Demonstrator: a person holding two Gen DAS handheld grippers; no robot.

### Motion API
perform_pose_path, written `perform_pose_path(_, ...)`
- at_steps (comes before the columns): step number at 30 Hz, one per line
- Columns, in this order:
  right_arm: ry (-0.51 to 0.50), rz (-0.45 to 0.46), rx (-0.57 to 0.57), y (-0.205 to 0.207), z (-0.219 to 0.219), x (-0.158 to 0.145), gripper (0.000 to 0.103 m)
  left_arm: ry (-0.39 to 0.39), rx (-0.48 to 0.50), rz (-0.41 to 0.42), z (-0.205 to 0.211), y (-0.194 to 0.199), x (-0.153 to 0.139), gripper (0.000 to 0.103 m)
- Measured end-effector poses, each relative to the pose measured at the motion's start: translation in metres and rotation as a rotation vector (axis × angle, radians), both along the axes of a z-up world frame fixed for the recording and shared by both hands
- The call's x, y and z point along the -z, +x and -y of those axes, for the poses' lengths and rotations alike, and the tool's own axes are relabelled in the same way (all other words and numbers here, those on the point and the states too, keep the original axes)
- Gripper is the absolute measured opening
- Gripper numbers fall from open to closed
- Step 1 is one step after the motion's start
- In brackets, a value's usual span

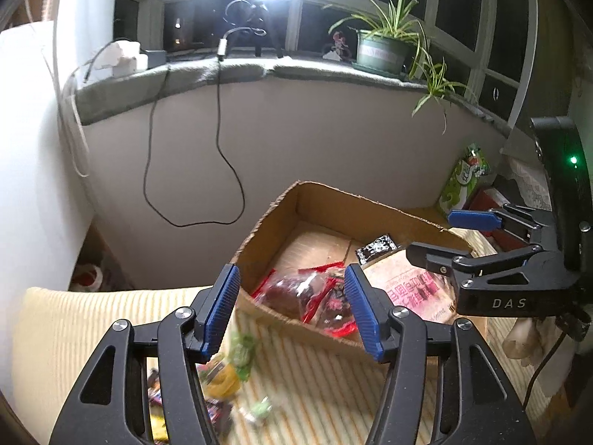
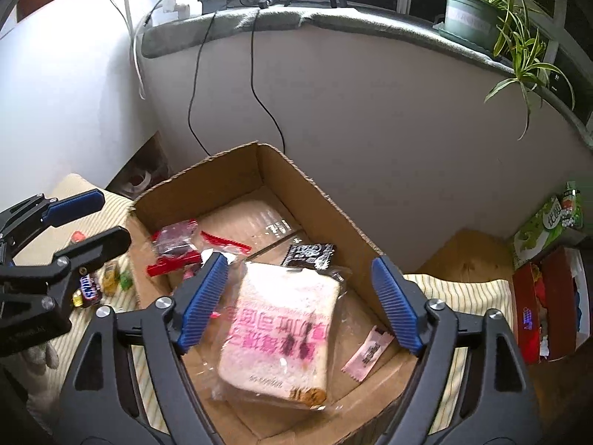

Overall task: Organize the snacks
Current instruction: 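Open both tools to drop the cake and packet into the box, then move the left tool back to the table and close on the Snickers bar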

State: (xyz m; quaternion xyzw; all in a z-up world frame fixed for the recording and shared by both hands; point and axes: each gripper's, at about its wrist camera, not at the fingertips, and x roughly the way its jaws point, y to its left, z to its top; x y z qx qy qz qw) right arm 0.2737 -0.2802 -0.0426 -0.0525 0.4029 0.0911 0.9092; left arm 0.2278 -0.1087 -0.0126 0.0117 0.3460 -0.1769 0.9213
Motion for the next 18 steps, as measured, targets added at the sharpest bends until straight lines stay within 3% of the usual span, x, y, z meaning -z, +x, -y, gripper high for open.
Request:
perform_pose_path(11,0.046,0.041,-0.084,-0.047,-0.032,-0.022,0.090,-0.002,-0.096,0.030,-0.074,-0.048,-0.016,0.058)
perform_pose_path(18,0.065,0.037,-0.162,-0.074,-0.064,-0.020,0.090,0.008,-0.172,0.012,-0.120,-0.076,-0.006,0.058)
